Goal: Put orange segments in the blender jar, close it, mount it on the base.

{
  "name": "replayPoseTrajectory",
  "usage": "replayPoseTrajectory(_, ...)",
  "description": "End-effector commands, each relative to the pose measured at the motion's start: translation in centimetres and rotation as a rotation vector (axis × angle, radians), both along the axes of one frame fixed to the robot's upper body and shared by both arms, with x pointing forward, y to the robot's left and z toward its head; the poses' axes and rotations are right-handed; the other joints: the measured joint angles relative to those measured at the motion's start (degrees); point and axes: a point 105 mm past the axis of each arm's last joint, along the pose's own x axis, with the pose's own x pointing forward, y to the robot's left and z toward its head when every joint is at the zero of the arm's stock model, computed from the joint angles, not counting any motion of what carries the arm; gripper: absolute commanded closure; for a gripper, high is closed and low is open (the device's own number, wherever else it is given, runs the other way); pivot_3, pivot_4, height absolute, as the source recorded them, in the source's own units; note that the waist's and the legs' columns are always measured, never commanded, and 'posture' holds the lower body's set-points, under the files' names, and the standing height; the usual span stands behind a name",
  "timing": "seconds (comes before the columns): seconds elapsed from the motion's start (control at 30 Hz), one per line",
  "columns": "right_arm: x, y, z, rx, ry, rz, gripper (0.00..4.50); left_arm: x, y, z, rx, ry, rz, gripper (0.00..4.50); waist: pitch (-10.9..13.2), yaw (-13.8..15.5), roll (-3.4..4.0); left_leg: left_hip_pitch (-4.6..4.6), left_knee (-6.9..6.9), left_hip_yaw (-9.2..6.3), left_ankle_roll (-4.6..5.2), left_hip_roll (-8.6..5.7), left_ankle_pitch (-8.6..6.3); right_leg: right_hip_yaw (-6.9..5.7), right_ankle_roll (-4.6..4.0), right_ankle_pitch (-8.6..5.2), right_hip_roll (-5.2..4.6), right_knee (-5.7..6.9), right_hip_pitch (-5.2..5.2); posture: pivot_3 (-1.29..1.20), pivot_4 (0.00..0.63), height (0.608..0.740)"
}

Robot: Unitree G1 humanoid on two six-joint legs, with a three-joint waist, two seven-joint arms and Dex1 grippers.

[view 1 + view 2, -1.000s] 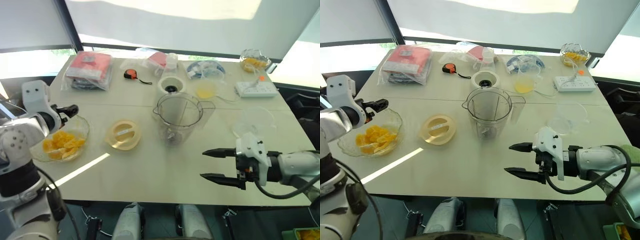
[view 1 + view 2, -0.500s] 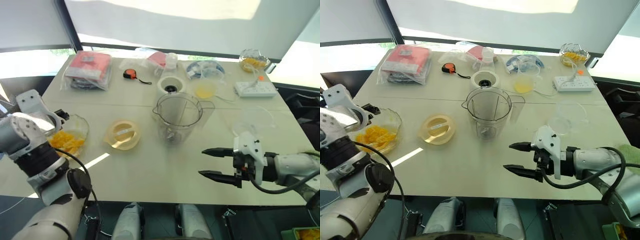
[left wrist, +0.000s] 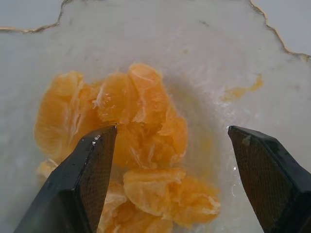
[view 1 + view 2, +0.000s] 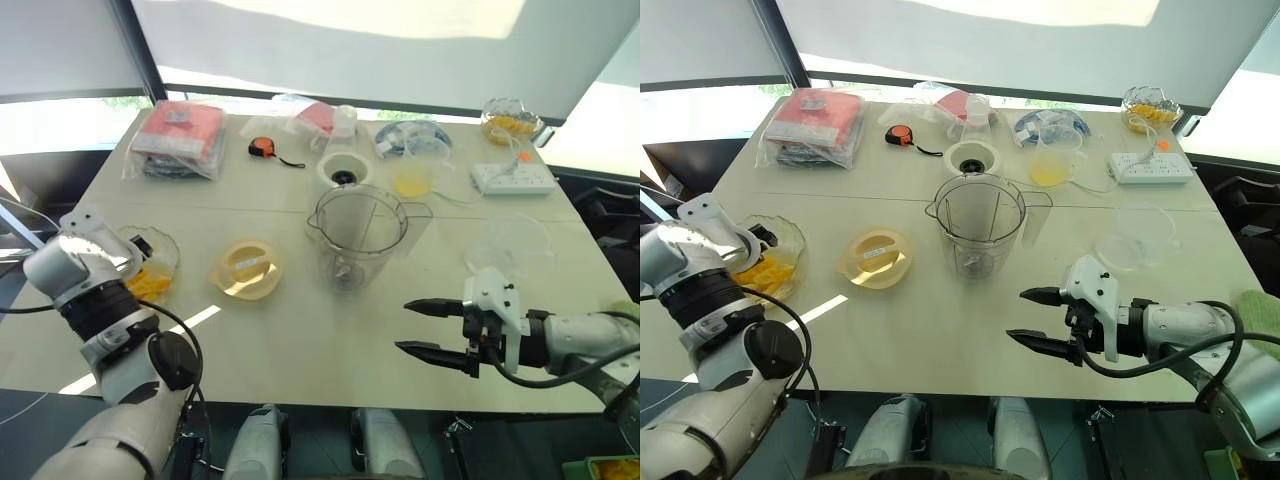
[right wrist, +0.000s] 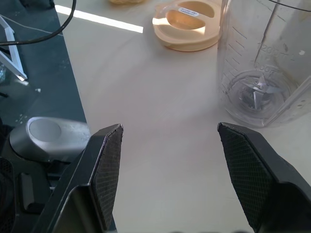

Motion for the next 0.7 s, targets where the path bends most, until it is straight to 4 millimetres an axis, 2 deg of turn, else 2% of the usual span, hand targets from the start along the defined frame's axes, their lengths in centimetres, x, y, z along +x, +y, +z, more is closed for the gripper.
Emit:
replayPoseTrajectory(0.03,0.0,0.4,0.6,0.005,-0.04,0.009,1.24,-0.4,0.2,0.6,-0.005,-0.024,0.063,0.68,0.0,0.27,0.0,0.0,0.01,0.0,0.0,0.0,0.0,0.0,0.0,0.0,0.0,0.0,0.0,0.0,0.15,0.74)
replayPoseTrajectory(0.2,0.0,0.4,0.6,0.007,-0.046,0.005,1.24,-0.6,0.4,0.1,0.008,-0.015,0.093,0.68,0.0,0.34,-0.01,-0.02,0.01,0.01,-0.01,-0.01,0.0,0.0,-0.02,0.0,-0.01,-0.01,0.0,0.0,0.15,0.74)
replayPoseTrajectory(0.4,0.1,0.4,0.6,0.003,-0.053,-0.002,1.24,0.3,0.7,-0.7,0.009,-0.023,0.087,0.68,-0.01,0.34,-0.01,-0.01,0.01,0.01,-0.01,-0.01,0.0,-0.01,-0.04,-0.01,-0.01,-0.01,0.0,0.0,0.15,0.74)
replayPoseTrajectory(0.5,0.2,0.4,0.7,0.001,-0.059,-0.007,1.18,0.9,0.5,-0.7,0.016,-0.029,0.071,0.05,-0.01,0.34,-0.01,-0.01,0.01,0.01,-0.01,-0.01,0.0,-0.01,-0.06,-0.02,-0.01,-0.01,0.0,0.0,0.15,0.74)
replayPoseTrajectory(0.7,0.1,0.4,0.7,0.001,-0.062,-0.015,1.18,1.1,0.8,-1.4,0.014,-0.023,0.081,0.05,-0.01,0.34,-0.01,-0.02,0.01,0.01,0.0,-0.01,0.0,-0.01,-0.05,-0.02,-0.02,-0.01,0.0,0.0,0.15,0.74)
